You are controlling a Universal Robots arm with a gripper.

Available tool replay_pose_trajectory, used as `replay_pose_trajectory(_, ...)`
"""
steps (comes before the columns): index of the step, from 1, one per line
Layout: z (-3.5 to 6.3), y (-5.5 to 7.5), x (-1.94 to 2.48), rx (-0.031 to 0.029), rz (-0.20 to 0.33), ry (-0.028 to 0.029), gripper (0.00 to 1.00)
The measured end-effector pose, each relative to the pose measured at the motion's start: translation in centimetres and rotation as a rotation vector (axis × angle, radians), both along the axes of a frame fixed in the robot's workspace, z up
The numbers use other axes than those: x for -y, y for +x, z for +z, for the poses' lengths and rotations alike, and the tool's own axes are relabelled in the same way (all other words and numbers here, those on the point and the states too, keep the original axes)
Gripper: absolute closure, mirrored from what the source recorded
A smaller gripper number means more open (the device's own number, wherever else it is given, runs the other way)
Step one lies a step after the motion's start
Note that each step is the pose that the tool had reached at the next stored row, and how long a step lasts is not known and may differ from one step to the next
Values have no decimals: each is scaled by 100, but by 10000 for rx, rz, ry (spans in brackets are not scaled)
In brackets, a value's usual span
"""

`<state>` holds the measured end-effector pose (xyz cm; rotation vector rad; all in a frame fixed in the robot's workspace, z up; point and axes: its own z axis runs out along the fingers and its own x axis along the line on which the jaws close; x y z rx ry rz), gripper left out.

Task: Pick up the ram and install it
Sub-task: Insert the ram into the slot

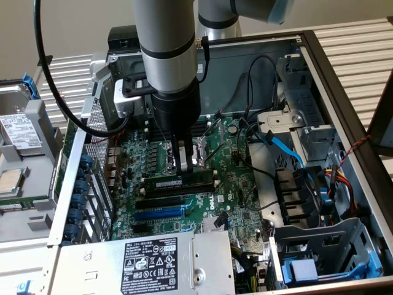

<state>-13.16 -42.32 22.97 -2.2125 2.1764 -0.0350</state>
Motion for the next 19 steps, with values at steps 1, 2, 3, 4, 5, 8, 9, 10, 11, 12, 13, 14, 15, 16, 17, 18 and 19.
replay_pose_trajectory(1,0,0,0,1,0,-2,86)
replay_pose_trajectory(2,-1,0,1,1,1,-5,86)
replay_pose_trajectory(3,-1,-1,3,1,2,-4,86)
replay_pose_trajectory(4,-1,-2,2,1,2,-2,86)
replay_pose_trajectory(5,0,-2,2,1,2,-1,86)
replay_pose_trajectory(8,15,-3,3,0,1,-2,86)
replay_pose_trajectory(9,22,-2,2,1,1,-2,86)
replay_pose_trajectory(10,28,-2,3,1,1,-2,86)
replay_pose_trajectory(11,29,-2,4,1,0,-1,86)
replay_pose_trajectory(12,29,-1,4,2,0,0,86)
replay_pose_trajectory(13,29,-1,5,2,0,0,86)
replay_pose_trajectory(14,29,-1,5,3,1,-1,86)
replay_pose_trajectory(15,30,-1,6,7,1,-1,86)
replay_pose_trajectory(16,29,-1,6,12,1,1,86)
replay_pose_trajectory(17,29,-1,6,18,3,2,86)
replay_pose_trajectory(18,30,-1,6,25,2,5,86)
replay_pose_trajectory(19,29,-1,6,33,0,9,86)
